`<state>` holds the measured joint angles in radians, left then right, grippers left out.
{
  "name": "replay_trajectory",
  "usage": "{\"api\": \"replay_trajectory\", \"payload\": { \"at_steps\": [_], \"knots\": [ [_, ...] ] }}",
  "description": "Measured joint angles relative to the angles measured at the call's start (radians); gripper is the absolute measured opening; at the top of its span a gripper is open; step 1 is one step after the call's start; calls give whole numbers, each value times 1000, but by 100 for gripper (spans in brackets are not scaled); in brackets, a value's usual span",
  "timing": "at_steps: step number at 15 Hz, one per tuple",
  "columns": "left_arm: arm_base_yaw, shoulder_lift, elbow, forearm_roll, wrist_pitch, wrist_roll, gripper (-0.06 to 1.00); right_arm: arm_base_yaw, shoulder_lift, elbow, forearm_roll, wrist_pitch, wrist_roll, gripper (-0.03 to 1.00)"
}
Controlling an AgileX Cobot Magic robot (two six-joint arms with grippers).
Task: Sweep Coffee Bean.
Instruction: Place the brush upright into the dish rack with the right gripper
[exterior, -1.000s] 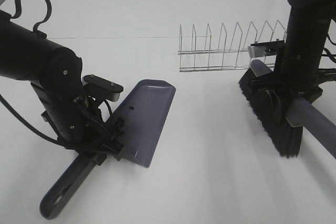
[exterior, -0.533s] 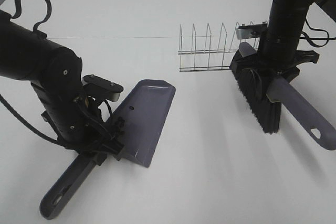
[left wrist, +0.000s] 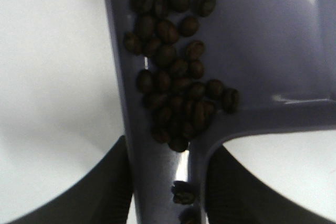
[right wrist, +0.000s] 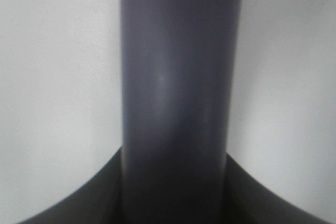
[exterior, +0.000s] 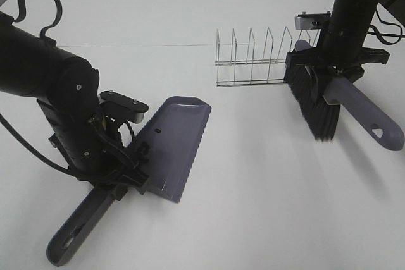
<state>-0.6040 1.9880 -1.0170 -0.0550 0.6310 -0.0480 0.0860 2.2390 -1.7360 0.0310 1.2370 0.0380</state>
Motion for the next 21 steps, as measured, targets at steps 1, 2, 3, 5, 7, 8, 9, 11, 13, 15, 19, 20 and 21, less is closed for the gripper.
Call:
{"api": "replay_trajectory", "payload": {
  "at_steps": [1,2,3,5,7,8,9,11,13,15,19,20,21],
  "knots": [
    [0,0,0,0,1,0,33,-1,7,-16,4,1,-4,29],
    [0,0,0,0,2,-2,33,-1,20,-37,7,1,-10,29],
    [0,0,0,0,2,-6,33,-1,37,-62,13,1,-16,29],
    [0,0,0,-1,4,-19,33,-1,76,-122,15,3,-20,29],
    [0,0,0,-1,4,-22,33,-1,121,-202,15,3,-19,29],
    [0,0,0,-1,6,-22,33,-1,135,-241,15,3,-16,29],
    [0,0,0,-1,6,-22,33,-1,146,-272,15,3,-10,29],
    [0,0,0,-1,6,-22,33,-3,166,-317,15,-1,-4,29],
    [0,0,0,-1,7,-23,33,-12,198,-366,31,-5,7,29],
    [0,0,0,-1,7,-23,33,-13,207,-378,40,-5,8,29],
    [0,0,0,-1,7,-23,33,-13,207,-378,41,-5,8,29],
    [0,0,0,-1,7,-23,33,-13,207,-378,41,-5,8,29],
    [0,0,0,-1,7,-23,33,-13,207,-378,44,-5,9,29]
  ]
}}
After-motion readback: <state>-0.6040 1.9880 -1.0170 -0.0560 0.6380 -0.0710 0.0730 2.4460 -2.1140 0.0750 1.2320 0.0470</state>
